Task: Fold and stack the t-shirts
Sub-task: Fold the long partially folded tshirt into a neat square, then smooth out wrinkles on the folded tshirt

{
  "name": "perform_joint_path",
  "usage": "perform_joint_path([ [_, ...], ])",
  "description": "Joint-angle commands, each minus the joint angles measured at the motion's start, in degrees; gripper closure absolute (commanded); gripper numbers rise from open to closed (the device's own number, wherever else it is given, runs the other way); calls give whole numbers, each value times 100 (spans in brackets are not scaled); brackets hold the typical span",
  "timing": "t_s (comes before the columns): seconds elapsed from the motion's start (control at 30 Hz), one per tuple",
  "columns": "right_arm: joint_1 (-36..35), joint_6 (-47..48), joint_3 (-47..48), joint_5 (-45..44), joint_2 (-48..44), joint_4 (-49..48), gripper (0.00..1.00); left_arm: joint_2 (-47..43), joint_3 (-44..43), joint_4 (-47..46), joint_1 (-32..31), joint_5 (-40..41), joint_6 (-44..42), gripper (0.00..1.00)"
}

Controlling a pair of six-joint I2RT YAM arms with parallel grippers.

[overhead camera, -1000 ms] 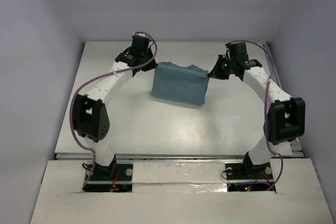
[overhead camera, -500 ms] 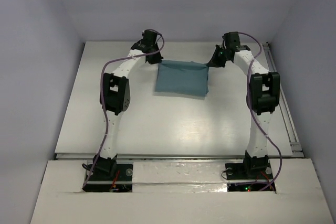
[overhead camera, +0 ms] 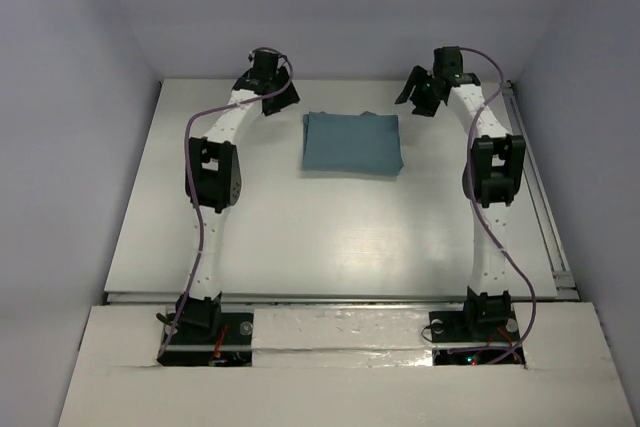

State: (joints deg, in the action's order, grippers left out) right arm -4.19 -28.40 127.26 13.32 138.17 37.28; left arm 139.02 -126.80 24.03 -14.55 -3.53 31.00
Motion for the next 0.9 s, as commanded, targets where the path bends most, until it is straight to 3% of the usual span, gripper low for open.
perform_joint_path([
  [0.0, 41, -16, 370, -84, -482, 8, 32, -683, -380, -153, 145, 195, -59, 45],
  [0.07, 41, -60, -389, 90, -825, -193, 38, -1095, 75, -449, -3, -136, -59, 48],
  [0.1, -46, -86, -795, 222, -1262, -595, 50, -1392, 347, -591, -118, -296, -42, 50],
  [0.13, -99, -130, -1208, 424, -1466, -781, 79, -1474, 758, -714, -267, -445, -33, 53],
  [0.17, -152, -287, -1604, 574, -1651, -992, 94, -1544, 893, -785, -433, -612, -50, 55],
  [0.2, -214, -358, -2278, 993, -1792, -1334, 100, -1614, 1042, -838, -731, -683, -42, 58],
  [0.3, -573, -517, -3256, 1374, -2127, -1731, 100, -1799, 2286, -1494, -971, -1219, 256, 72],
  [0.37, -627, -482, -3645, 1401, -2206, -1986, 100, -1773, 2703, -1909, -971, -1465, 388, 83],
  [0.47, -627, -640, -4314, 1560, -2181, -2365, 100, -1642, 3187, -1938, -971, -1466, 328, 92],
  [0.7, -505, -675, -5491, 1199, -2126, -2883, 100, -1913, 4979, -2333, -971, -1028, 160, 98],
  [0.87, -391, -430, -6029, 1006, -2645, -2858, 100, -2826, 6018, -2536, -866, -826, 126, 98],
])
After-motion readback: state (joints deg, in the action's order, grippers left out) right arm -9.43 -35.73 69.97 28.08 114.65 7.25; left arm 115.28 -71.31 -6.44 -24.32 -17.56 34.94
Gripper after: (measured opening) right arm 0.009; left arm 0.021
